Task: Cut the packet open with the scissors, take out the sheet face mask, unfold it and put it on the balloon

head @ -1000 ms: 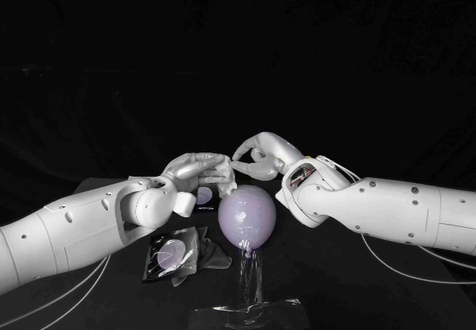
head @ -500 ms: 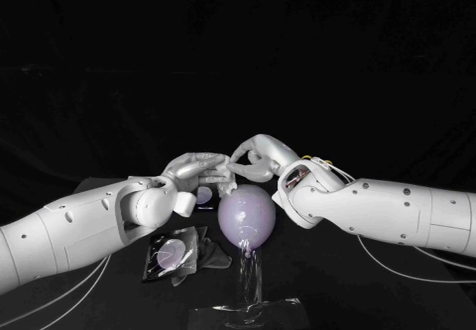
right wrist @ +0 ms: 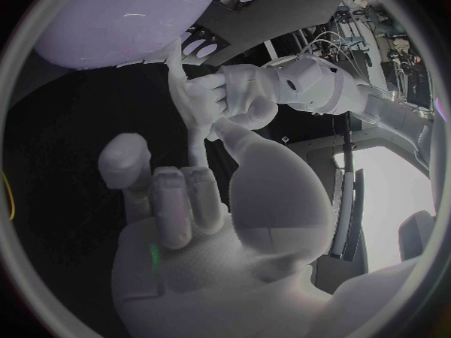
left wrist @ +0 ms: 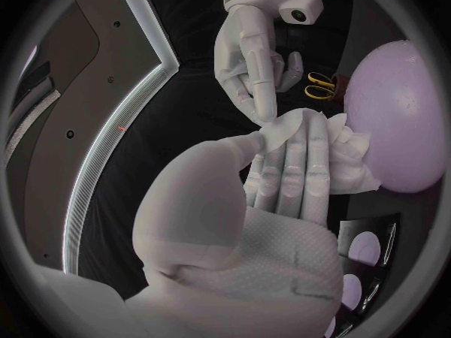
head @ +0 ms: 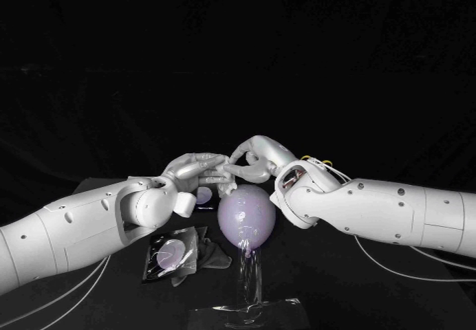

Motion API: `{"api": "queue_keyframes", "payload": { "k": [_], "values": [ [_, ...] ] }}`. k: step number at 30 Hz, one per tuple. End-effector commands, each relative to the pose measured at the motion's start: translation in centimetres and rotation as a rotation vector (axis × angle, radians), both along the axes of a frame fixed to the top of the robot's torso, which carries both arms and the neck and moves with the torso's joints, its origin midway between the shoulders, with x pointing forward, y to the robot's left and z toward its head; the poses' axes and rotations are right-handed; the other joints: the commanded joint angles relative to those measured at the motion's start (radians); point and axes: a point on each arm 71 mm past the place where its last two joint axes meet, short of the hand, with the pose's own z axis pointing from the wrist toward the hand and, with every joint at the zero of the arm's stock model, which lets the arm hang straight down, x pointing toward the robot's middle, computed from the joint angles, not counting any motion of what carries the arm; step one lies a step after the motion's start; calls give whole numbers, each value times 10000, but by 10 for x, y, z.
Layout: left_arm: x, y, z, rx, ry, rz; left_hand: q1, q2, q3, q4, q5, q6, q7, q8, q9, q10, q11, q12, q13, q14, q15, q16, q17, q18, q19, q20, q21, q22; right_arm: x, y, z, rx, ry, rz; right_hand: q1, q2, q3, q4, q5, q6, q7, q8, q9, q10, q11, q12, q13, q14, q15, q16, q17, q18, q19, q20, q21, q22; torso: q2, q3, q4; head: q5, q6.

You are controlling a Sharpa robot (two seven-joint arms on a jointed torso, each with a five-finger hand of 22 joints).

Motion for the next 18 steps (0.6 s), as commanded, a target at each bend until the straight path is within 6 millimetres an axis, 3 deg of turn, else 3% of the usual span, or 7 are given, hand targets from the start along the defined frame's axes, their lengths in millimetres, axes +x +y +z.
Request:
{"api": "queue_keyframes", "payload": {
  "k": [1,11,15,18],
  "values": [
    [-1,-4,2,-52,-101,-171,-7,95,8,-53,28,60,9,-7,977,34,-14,3,-14,4,10,24,12,150,-88,11,71,23,0,3,-1,-121,-21,34,-109,-5,3,96,-65,84,16,60,-2,936,-25,9,2434,1062,-32,35,2626,-170,5,-39,36,20,-4,-2,-1,-1,-14],
    [-2,-6,2,19,-180,-292,-19,91,20,-73,28,68,6,-16,975,35,-14,-3,-16,1,11,19,13,148,-99,10,84,34,2,5,-1,-28,0,0,21,148,87,173,-70,131,-30,82,30,948,-64,26,2454,1062,-62,35,2626,-173,-2,-62,78,82,1,-2,-3,0,-14],
    [-3,-6,3,47,-210,-322,-28,87,23,-82,27,73,5,-19,975,36,-14,-6,-17,0,12,16,13,147,-105,11,91,39,2,5,-1,69,-22,-12,479,524,460,77,-383,206,-116,140,93,976,-143,65,2497,1062,-127,35,2626,-184,20,-115,171,199,-1,0,-3,-2,-22],
    [-3,-6,3,63,-230,-347,-35,82,27,-96,27,80,2,-24,974,40,-16,-8,-18,-1,11,14,14,146,-112,10,101,47,1,5,-1,140,-41,-18,779,667,728,-88,-422,244,-163,188,138,1004,-189,110,2543,1062,-167,35,2626,-193,42,-146,233,271,-1,0,-3,-2,-22]
  ]
}}
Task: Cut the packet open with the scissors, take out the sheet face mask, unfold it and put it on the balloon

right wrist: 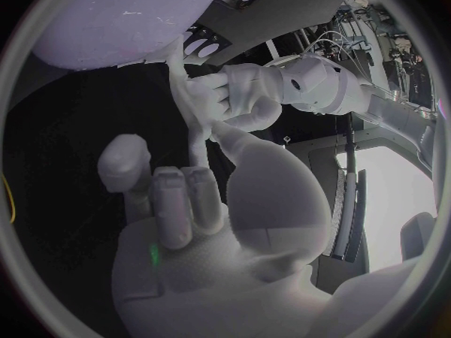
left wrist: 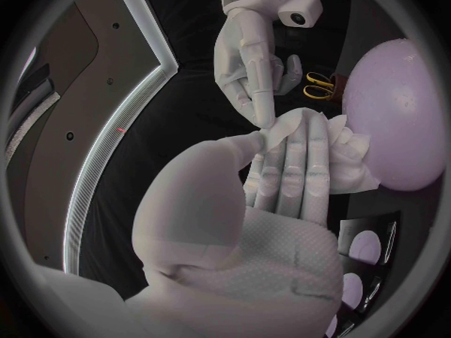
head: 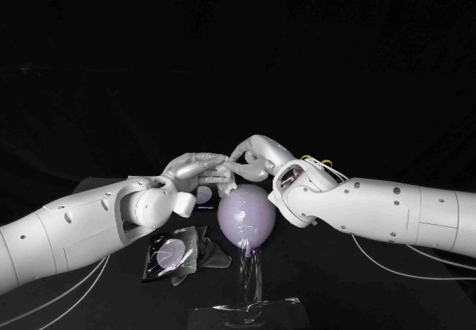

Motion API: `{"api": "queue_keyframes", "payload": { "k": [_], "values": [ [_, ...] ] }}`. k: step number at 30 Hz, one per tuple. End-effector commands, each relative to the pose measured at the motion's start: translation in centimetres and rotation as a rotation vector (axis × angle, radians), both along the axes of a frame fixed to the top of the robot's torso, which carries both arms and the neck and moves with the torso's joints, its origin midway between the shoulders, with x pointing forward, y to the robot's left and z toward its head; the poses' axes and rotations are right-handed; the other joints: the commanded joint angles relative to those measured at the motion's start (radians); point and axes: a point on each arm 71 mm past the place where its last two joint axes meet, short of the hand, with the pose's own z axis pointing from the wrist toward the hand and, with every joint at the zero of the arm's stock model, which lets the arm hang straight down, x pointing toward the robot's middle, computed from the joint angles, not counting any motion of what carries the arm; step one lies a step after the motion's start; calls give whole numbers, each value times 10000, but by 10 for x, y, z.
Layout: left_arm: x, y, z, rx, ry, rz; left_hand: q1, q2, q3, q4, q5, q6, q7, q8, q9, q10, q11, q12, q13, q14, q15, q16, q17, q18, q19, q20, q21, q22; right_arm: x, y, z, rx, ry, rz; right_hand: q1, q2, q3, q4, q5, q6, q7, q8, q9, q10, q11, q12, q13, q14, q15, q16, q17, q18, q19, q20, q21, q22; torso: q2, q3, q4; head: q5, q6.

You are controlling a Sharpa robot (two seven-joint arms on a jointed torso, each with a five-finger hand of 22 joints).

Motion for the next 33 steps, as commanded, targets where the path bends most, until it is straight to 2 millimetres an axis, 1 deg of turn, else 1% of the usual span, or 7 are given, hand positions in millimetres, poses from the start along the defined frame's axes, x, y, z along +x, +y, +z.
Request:
{"api": "queue_keyframes", "payload": {
  "k": [1,5,8,16,24,26,33],
  "values": [
    [-2,-7,3,-37,-176,-334,-17,101,0,-70,29,84,4,32,974,40,-17,-8,1,-12,-6,14,16,148,-77,-25,64,10,-1,3,1,129,-85,81,326,137,290,-177,4,102,-50,105,52,1011,-90,101,2579,1043,-90,43,2635,-143,16,-111,109,96,-3,3,-4,-7,-1],
    [-3,-7,3,-19,-198,-372,-32,86,5,-102,29,99,-2,23,972,48,-21,-13,0,-11,-8,10,19,146,-91,-27,85,26,-1,3,1,253,-88,47,551,251,623,-383,68,122,-78,187,130,1039,-122,150,2626,1043,-122,43,2635,-159,55,-147,196,192,-4,3,-2,-5,-12],
    [-3,-8,3,0,-211,-403,-38,81,6,-113,29,106,-5,20,971,51,-22,-15,-1,-11,-9,8,20,145,-96,-27,92,32,-1,3,2,366,-86,33,737,339,1029,-653,94,143,-80,310,244,1039,-135,150,2626,1043,-141,43,2635,-191,131,-179,350,345,-2,3,-4,17,-18],
    [-3,-8,3,28,-222,-398,-45,79,8,-121,29,112,-6,17,970,54,-23,-17,-1,-9,-10,7,21,144,-100,-27,100,37,-1,2,2,533,-149,11,797,278,1558,-1070,17,234,-101,547,456,1039,-157,150,2626,1043,-157,43,2635,-258,291,-213,687,671,1,0,-7,1,-30],
    [-2,-6,3,84,-233,-271,-73,89,15,-129,28,126,-4,6,967,62,-22,-21,-3,-5,-9,5,24,141,-109,-26,120,53,-3,-3,4,758,-247,-50,823,302,1814,-1251,-133,287,-114,671,569,1039,-172,150,2626,1043,-168,43,2635,-277,336,-228,800,793,-7,0,-7,1,-37],
    [-1,-5,2,99,-237,-233,-86,95,18,-129,28,131,-2,2,966,66,-22,-23,-4,-2,-8,5,25,140,-114,-25,128,59,-3,-5,5,856,-290,-94,769,317,1953,-1322,-377,268,-115,723,638,1039,-173,150,2626,1043,-169,43,2635,-284,344,-233,837,848,-6,1,-9,5,-35],
    [0,-2,2,148,-228,-139,-108,105,24,-131,28,139,-1,-6,964,73,-21,-25,-4,4,-8,5,28,139,-122,-24,142,69,-3,-14,7,1436,-402,-363,664,339,2038,-1340,-571,256,-121,774,704,1039,-175,150,2626,1043,-173,43,2635,-280,325,-235,823,861,-2,8,-11,5,-26]
  ]
}}
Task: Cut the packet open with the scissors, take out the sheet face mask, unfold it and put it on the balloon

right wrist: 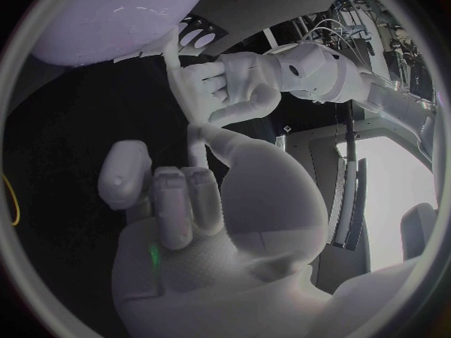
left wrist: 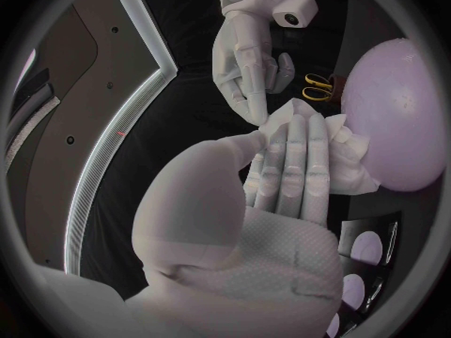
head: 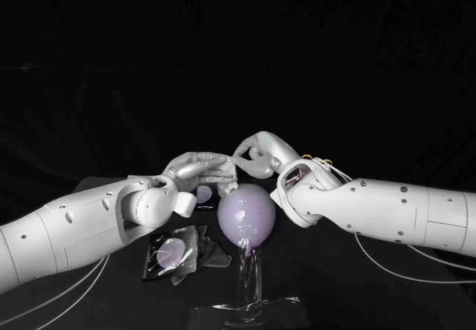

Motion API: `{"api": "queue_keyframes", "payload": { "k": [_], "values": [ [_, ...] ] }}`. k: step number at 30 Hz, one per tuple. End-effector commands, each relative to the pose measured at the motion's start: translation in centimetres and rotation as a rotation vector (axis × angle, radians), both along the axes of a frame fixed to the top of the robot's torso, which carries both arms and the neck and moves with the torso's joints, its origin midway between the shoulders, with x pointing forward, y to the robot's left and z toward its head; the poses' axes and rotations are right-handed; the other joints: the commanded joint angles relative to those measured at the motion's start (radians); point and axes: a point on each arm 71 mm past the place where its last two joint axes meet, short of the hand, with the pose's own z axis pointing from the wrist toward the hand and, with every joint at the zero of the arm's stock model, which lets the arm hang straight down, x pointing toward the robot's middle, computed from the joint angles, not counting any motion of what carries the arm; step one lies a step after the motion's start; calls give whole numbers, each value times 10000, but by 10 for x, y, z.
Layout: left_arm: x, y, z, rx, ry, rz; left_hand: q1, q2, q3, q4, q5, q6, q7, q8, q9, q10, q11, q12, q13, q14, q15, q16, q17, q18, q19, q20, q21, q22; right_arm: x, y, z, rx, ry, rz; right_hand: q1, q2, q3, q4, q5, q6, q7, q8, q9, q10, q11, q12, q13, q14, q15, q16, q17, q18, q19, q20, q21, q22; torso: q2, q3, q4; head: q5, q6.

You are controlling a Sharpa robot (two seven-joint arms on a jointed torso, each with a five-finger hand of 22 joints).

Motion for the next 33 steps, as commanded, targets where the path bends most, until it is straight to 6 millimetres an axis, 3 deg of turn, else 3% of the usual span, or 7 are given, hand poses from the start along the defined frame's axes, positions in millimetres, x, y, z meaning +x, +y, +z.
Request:
{"api": "queue_keyframes", "payload": {
  "k": [1,33],
  "values": [
    [0,0,1,-4,-78,-58,-53,54,-4,-48,66,84,14,4,965,74,-22,-17,10,22,-28,5,11,140,-85,10,64,26,-1,-4,4,723,-312,-171,-78,58,910,-870,-33,52,14,49,116,1079,-68,33,2627,1054,-43,45,2635,-181,38,-21,-2,-13,4,5,-2,-3,7],
    [-2,7,7,-339,-114,-105,-126,102,45,-92,67,115,11,-28,965,120,-31,-19,12,79,-40,21,32,154,-92,-4,153,87,9,-36,-1,1143,425,-1124,-91,74,929,-873,-35,50,6,61,131,1079,-74,33,2627,1054,-46,45,2635,-184,44,-22,11,2,4,-15,0,-26,13]
  ]
}}
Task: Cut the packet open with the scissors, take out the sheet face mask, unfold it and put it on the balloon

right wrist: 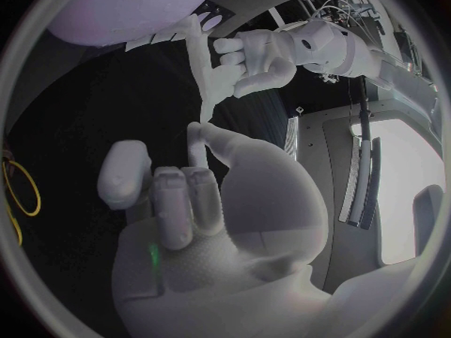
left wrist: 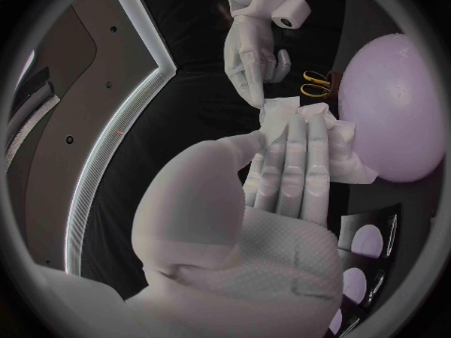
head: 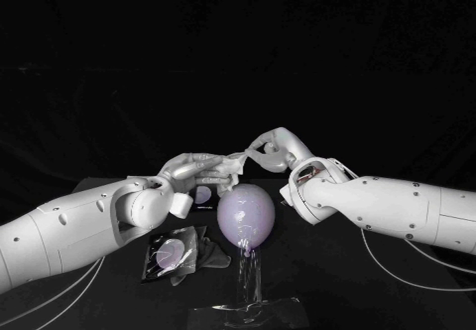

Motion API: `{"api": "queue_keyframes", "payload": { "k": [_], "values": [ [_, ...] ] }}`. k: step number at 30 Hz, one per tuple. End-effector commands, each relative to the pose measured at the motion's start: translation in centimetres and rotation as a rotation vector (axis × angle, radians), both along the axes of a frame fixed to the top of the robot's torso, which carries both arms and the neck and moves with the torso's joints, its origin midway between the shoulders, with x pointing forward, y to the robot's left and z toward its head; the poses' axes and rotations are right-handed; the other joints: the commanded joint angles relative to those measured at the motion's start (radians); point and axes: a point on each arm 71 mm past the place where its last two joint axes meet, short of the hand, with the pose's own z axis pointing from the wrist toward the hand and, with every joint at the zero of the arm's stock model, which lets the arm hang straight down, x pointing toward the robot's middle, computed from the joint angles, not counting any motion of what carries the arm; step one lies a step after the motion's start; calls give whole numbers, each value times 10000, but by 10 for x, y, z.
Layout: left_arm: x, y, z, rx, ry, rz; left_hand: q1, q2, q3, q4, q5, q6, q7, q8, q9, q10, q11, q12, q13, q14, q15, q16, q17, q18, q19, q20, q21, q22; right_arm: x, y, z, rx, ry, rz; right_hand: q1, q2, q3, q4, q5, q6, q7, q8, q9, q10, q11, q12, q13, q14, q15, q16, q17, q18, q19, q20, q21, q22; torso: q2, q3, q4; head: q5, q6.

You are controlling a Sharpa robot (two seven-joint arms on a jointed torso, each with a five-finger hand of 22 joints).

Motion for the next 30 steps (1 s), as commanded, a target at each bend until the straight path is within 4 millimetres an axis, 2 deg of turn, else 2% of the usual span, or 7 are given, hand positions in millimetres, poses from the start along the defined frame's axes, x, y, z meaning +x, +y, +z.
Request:
{"api": "queue_keyframes", "payload": {
  "k": [1,6,16,30],
  "values": [
    [-1,-1,7,-377,-166,-177,6,77,-8,-38,35,67,16,70,964,78,4,-19,12,36,-29,21,15,155,-93,-5,69,14,1,-3,1,81,-19,-105,-45,35,916,-858,47,71,-11,17,66,1043,-38,54,2629,1062,-55,47,2634,-124,47,-24,14,17,-3,-4,-2,12,-5],
    [-2,4,16,-468,-332,-174,-10,82,3,-67,35,74,14,60,966,93,0,-19,13,57,-35,28,22,162,-84,-14,108,40,2,-8,0,153,14,-257,-43,30,922,-871,47,70,-14,22,72,1043,-41,54,2629,1062,-57,47,2634,-124,46,-24,13,18,-20,19,13,31,-9],
    [-3,5,24,-448,-394,-317,-50,86,11,-98,34,93,8,51,973,119,-6,-18,14,85,-43,36,32,165,-79,-24,166,79,2,-9,-1,334,280,-206,-42,25,928,-883,47,69,-16,27,78,1043,-43,54,2629,1062,-60,47,2634,-122,42,-25,7,15,-3,16,-6,25,49],
    [-2,2,24,-364,-373,-420,-63,88,14,-103,34,94,8,47,975,122,-6,-20,14,87,-43,36,34,164,-83,-24,179,88,-1,-5,-3,799,706,-17,-151,25,933,-848,59,-24,9,19,107,1043,-28,54,2629,1062,-57,47,2634,-72,-95,-20,-222,-145,-9,12,-1,8,40]
  ]
}}
